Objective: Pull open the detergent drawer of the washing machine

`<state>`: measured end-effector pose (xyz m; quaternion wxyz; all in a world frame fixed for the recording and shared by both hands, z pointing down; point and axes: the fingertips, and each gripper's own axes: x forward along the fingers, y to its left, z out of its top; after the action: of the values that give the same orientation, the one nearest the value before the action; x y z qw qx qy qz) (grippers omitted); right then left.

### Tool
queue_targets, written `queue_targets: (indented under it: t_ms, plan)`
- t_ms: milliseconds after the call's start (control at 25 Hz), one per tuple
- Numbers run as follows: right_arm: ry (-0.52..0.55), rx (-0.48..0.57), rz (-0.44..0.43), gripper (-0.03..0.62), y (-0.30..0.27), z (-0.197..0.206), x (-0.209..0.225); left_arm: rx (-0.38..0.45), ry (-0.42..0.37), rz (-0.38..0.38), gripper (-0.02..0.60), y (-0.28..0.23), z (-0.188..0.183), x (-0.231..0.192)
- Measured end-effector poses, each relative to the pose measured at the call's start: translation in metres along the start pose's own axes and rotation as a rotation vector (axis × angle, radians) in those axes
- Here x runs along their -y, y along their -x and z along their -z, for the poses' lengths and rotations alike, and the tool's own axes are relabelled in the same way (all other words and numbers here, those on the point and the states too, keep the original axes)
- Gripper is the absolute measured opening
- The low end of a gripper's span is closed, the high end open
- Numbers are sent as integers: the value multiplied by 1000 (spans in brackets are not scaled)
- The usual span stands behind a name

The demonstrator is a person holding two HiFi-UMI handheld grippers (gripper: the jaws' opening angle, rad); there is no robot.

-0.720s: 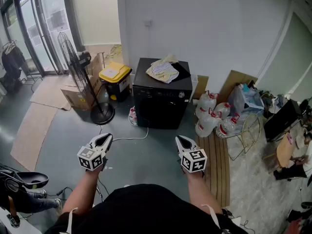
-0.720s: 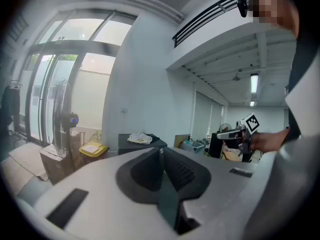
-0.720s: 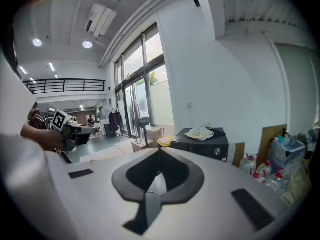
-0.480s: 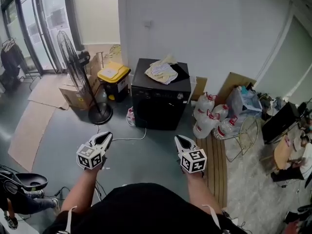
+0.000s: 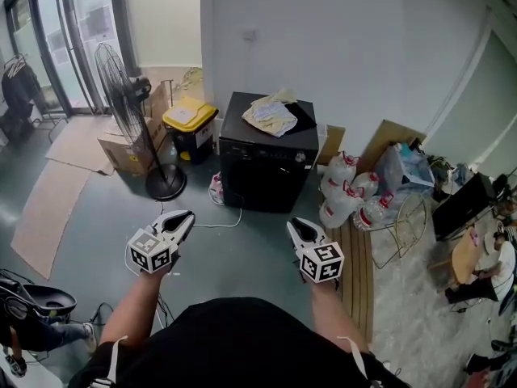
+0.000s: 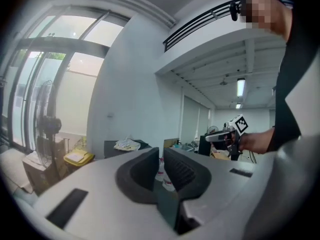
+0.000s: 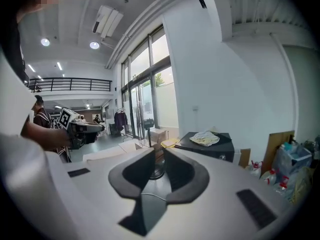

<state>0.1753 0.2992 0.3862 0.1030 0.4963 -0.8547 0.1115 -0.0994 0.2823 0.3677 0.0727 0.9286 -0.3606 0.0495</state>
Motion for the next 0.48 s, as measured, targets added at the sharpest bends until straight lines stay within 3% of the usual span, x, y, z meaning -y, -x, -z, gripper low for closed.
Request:
queue_targets:
  t_ms: [80, 240, 480]
  plan:
    - [1, 1, -18, 93, -1, 0, -1, 8, -32, 23, 48, -4, -3, 8]
    - [28, -4, -29, 100, -1, -2, -2, 11, -39, 32, 174, -10, -3, 14]
    - [31, -16, -32, 158, -5, 1, -1, -18, -28, 31, 198, -8, 7, 13]
